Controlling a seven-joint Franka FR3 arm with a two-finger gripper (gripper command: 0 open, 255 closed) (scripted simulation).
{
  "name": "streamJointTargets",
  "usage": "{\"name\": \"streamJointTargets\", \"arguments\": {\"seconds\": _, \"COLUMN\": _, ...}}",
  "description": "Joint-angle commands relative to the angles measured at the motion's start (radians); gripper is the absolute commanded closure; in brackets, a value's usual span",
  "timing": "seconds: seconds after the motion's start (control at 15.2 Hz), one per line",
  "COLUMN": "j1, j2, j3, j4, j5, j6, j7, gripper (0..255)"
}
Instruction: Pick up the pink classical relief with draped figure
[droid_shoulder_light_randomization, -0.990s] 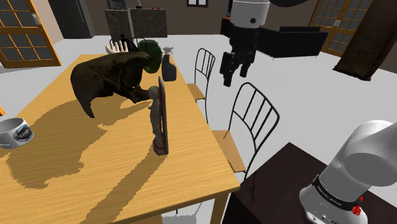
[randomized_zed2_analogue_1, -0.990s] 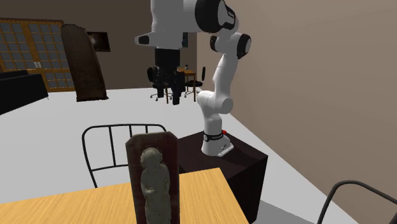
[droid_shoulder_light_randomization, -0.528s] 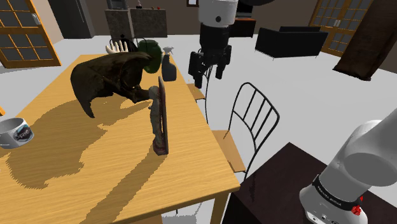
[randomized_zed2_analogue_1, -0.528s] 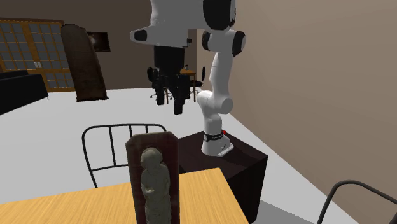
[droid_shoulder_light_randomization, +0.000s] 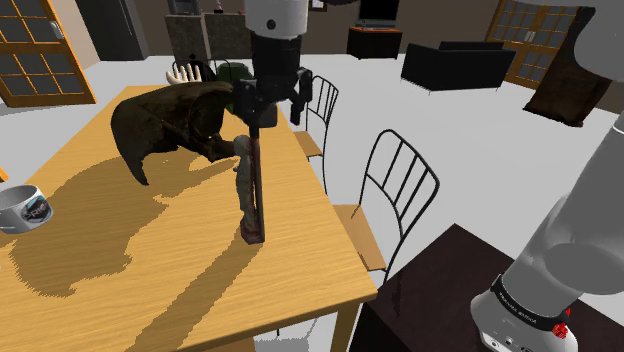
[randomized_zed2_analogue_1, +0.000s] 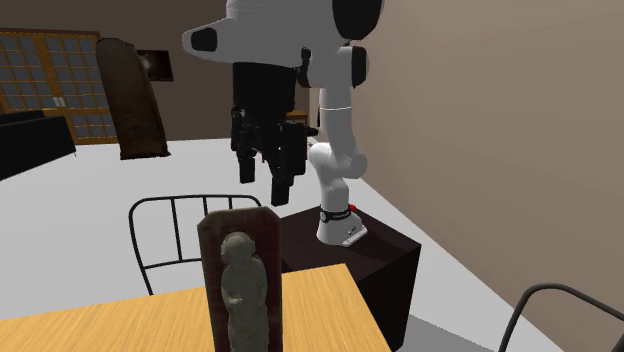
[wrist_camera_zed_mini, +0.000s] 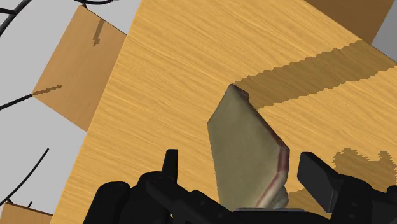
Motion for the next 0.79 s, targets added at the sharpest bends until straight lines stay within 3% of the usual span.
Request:
{"name": "streamJointTargets", "arguments": {"seconds": 0.0, "j1": 0.045, "j2": 0.104, "j3": 0.024, "j4": 0.113, "j5": -0.072, "j6": -0.025, "j7": 0.072, "gripper": 0}}
{"name": "streamJointTargets", "arguments": {"seconds": 0.07, "j1": 0.073, "j2": 0.155, "j3": 0.029, "j4": 0.172, "j5": -0.106, "j6": -0.042, "j7": 0.1, "gripper": 0}}
{"name": "streamJointTargets", "arguments": {"seconds": 0.73, "j1": 0.054, "j2": 0.124, "j3": 0.02, "j4": 0.034, "j5": -0.087, "j6": 0.073, "j7": 0.1, "gripper": 0}}
